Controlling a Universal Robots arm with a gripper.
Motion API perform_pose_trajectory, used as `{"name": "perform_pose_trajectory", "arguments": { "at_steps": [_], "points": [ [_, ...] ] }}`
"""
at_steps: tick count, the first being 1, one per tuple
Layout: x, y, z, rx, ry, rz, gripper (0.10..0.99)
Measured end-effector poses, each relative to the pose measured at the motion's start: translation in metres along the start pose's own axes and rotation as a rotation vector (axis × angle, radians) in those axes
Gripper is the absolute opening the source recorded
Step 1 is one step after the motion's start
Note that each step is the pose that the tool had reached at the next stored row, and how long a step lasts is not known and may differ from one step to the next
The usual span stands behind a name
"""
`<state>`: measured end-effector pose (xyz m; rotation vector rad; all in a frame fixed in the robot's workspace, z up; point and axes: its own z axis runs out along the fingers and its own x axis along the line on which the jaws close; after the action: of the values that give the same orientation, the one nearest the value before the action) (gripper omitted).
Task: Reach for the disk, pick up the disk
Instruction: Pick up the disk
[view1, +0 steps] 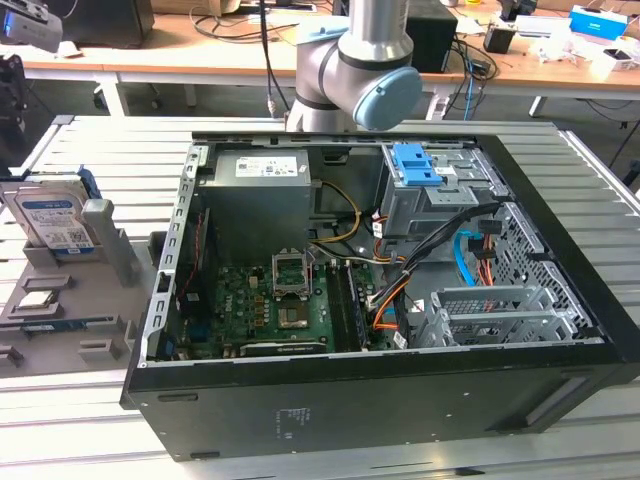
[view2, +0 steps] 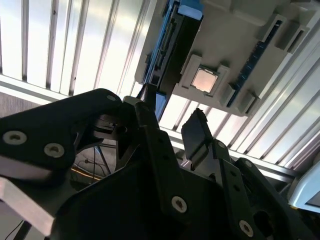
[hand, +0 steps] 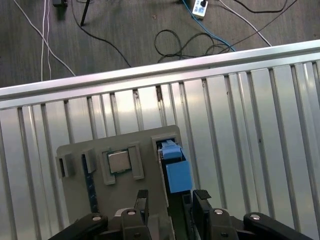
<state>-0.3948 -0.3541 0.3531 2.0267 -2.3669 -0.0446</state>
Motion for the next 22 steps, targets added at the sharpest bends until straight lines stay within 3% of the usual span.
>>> {"name": "perform_pose_trajectory", "arguments": {
  "at_steps": [5, 12, 17, 22],
  "points": [
    [-0.0022, 0.0009, 0.007, 0.0, 0.0002, -0.004, 0.482],
    [-0.0067, 0.0081, 0.0138, 0.0, 0.0016, -0.043, 0.482],
    [-0.0101, 0.0083, 0.0238, 0.0, 0.0036, -0.094, 0.482],
    [-0.0116, 0.008, 0.0388, 0.0, 0.0039, -0.099, 0.482]
  ]
}}
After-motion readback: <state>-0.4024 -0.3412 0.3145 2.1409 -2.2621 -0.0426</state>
